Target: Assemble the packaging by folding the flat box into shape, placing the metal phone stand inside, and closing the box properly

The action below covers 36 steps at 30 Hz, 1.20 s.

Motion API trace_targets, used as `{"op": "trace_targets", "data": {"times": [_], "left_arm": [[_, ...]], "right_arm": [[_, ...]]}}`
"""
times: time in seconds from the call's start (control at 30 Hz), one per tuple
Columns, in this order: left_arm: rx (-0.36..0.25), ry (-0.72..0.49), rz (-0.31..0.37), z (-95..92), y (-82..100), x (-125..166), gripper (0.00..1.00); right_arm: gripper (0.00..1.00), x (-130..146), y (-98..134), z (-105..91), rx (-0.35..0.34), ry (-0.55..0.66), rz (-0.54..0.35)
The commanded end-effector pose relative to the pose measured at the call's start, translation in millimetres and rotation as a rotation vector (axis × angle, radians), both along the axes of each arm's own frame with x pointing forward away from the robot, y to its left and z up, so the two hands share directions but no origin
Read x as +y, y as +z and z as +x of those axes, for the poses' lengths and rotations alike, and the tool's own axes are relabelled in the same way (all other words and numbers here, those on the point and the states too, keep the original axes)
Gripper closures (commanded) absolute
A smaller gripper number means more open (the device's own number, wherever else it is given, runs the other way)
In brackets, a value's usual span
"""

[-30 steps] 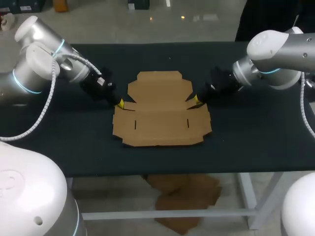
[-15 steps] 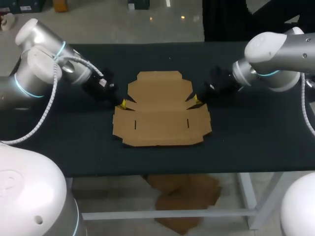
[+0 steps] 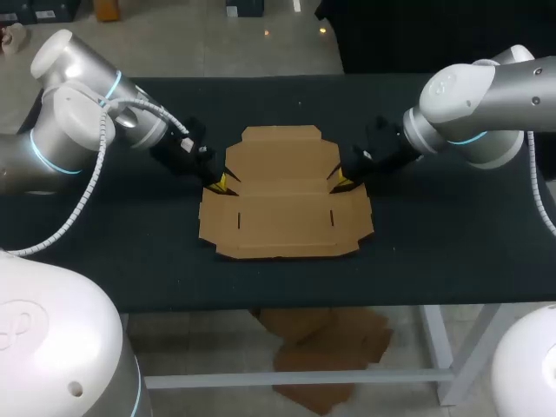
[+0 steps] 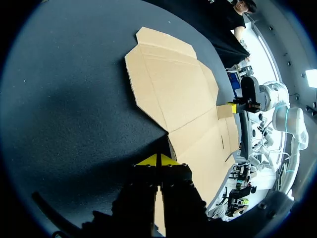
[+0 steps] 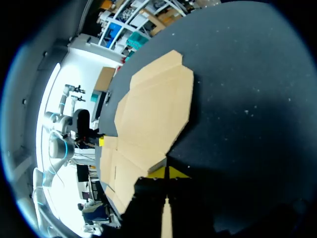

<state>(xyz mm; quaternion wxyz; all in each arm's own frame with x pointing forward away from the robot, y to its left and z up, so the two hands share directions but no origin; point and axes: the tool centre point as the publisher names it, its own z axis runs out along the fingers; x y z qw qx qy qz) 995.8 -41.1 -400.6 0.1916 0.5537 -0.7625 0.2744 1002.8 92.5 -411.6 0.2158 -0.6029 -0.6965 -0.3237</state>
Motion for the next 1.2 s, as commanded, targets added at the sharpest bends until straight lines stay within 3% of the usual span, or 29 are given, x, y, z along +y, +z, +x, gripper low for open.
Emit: {"op": "trace_targets", "data": {"times": [0.03,0.63,1.2], "left_arm": [[-0.007,0.003,0.012,-4.4,4.7,-3,1.0],[-0.056,0.01,0.061,-4.8,15.6,-15,1.0],[-0.078,0.018,0.089,-1.6,15.0,-23,1.0]], "right_arm": [[1.0,3,4,-7.6,-0.021,-0.017,-0.035],[1.0,12,6,-6.7,-0.05,-0.048,-0.12],[1.0,12,2,-5.6,-0.056,-0.079,-0.158]]}}
